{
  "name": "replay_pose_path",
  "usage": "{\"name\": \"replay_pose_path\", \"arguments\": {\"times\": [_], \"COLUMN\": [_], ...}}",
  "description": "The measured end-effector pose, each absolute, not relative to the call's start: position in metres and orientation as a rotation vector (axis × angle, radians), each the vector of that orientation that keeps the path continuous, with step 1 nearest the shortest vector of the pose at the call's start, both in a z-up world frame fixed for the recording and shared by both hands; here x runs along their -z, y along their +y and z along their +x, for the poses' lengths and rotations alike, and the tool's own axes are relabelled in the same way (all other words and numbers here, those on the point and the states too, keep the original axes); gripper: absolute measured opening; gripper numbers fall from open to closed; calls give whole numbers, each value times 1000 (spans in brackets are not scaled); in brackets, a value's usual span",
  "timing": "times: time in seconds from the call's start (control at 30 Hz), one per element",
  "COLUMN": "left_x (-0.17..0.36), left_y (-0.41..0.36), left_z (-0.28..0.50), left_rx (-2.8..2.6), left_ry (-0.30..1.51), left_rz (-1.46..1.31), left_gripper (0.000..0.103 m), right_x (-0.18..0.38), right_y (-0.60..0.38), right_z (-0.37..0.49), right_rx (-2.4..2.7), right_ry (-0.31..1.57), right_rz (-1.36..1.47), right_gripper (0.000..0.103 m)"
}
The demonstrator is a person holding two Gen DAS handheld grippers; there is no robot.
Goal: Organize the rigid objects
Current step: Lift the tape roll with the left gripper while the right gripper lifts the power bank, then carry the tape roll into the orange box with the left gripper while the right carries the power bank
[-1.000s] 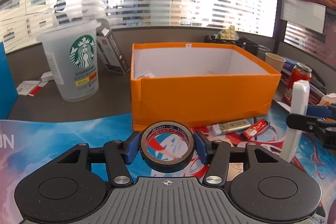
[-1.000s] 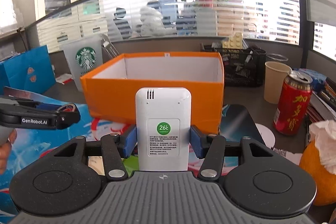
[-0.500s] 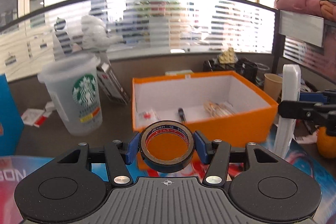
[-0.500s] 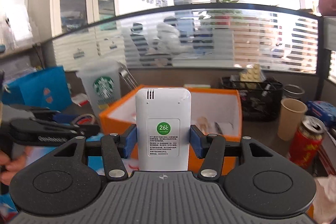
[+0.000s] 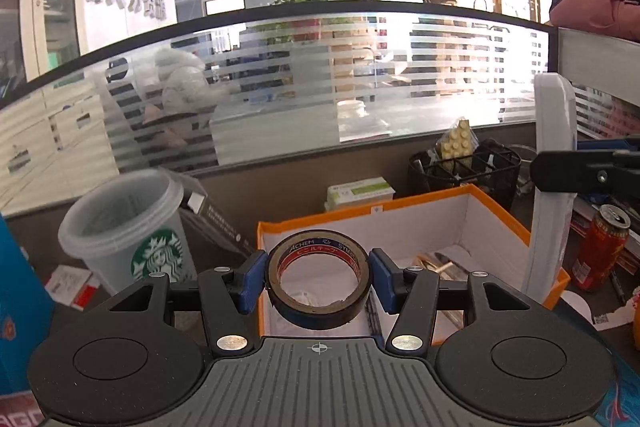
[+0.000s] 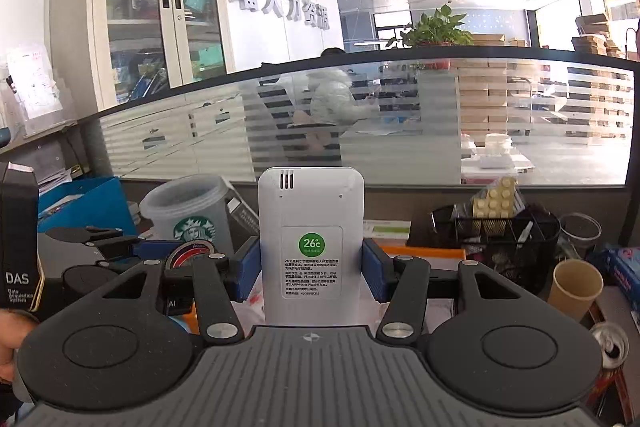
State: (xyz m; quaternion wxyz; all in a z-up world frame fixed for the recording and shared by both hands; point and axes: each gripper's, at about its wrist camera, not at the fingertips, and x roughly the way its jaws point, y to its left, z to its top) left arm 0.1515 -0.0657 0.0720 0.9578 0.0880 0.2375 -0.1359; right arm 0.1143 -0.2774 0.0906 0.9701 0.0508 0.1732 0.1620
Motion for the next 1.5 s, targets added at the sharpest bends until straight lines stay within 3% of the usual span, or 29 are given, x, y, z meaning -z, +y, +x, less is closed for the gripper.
{"name": "replay_pose_path", "arguments": {"times": [0.63,1.5], "left_x": [-28,13], "left_y": [-93,-93], "left_z": [215,240], "left_rx": [251,270], "left_ry": [623,793], "left_rz": [191,194], "left_gripper": [53,53], "right_x": [-57,-22], "right_y": [-288,-287], "right_z": [178,209], "right_rx": [-274,-250], "right_ry": [489,654], "right_rz": [90,55], "right_gripper": [50,50]}}
